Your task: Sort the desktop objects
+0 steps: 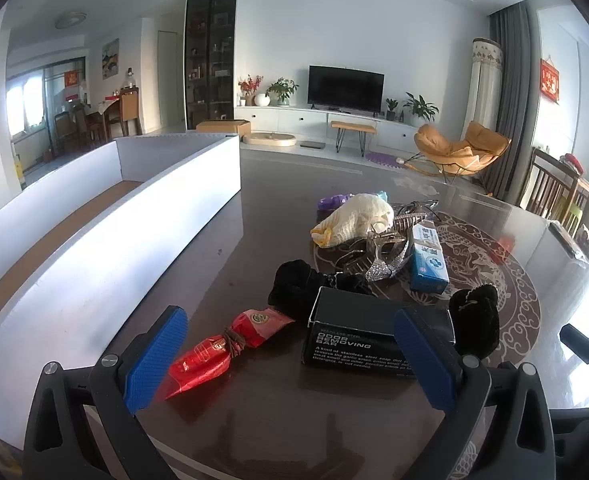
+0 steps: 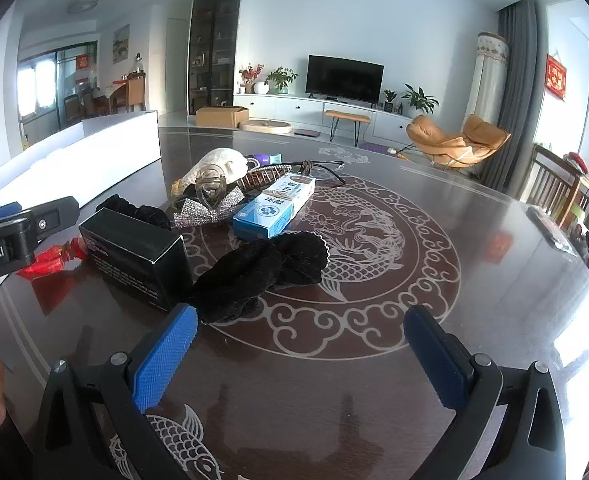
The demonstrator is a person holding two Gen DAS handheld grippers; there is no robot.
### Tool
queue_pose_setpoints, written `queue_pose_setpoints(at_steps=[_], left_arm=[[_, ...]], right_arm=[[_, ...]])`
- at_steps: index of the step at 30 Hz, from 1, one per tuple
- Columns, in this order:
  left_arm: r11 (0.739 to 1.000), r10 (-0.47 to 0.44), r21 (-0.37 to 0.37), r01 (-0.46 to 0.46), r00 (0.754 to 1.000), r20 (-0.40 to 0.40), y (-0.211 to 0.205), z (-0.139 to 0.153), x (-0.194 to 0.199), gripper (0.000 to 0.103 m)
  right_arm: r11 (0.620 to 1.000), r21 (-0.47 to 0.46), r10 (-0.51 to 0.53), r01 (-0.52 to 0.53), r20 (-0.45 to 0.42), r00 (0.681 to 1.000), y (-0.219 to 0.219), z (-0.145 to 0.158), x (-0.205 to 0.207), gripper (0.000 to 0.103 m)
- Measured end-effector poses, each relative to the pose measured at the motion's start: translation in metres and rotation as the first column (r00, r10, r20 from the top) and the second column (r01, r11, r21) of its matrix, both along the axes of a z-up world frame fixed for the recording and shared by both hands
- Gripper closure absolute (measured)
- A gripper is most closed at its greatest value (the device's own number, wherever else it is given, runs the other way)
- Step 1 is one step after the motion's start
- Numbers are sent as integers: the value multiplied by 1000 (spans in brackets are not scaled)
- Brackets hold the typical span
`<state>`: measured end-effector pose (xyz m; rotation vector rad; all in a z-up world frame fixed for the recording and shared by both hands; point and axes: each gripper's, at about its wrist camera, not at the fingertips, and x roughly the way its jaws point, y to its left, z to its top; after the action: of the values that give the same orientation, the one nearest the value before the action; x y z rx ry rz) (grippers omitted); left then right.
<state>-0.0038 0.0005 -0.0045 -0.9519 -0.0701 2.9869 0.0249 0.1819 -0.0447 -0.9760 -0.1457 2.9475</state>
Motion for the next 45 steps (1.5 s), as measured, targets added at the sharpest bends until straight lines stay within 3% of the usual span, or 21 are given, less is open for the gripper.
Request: queue_pose_setpoints(at_steps=[45], left_arm=[[1000,-13,-3,14,1000,18,5,-2,-1,0]], right_arm=[[1000,-5,5,-5,9,1000,-1,-1,-1,0]])
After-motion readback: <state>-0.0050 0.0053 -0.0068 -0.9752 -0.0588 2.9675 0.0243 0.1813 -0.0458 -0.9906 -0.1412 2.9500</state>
